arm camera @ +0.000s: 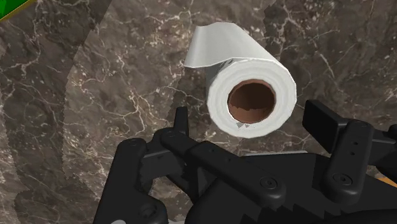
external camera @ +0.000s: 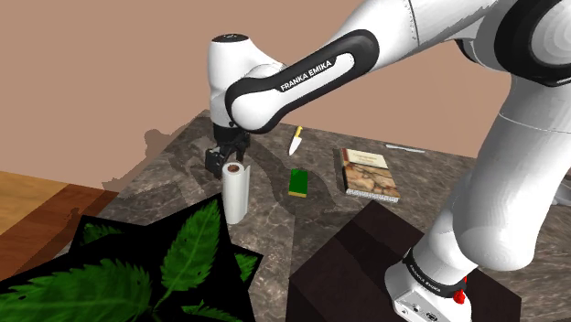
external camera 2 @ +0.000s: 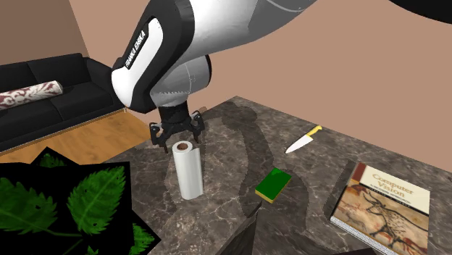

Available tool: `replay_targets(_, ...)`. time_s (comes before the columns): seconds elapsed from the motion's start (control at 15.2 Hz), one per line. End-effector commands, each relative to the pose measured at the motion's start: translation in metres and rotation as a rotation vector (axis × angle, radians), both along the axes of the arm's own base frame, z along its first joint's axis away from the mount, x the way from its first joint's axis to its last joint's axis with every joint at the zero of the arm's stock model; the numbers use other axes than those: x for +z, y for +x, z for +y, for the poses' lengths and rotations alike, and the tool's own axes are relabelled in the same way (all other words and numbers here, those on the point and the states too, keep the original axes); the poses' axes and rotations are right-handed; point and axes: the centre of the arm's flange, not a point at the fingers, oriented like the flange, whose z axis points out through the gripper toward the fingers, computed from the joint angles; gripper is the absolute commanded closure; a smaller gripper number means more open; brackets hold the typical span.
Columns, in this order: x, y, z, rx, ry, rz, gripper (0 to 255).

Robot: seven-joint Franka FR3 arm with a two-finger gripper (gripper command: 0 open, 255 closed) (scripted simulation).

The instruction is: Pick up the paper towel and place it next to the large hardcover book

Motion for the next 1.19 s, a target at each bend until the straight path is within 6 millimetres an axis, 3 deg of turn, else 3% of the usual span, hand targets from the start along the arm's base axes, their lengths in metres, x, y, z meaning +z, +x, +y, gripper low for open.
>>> replay_targets(0.0,-0.0105,-0.0002,0.0001,0.000,0.000,0.000,0)
replay_targets(0.13,-0.0188,0.0004,-0.0002,0.000,0.000,0.000,0)
replay_targets(0.59,-0.0188,0.0004,-0.0002,0.000,0.000,0.000,0)
replay_targets(0.66,-0.0188,0.0004,-0.0002,0.000,0.000,0.000,255)
replay_targets(1.12,-0.0186,0.0004,0.0001,0.000,0.000,0.000,255)
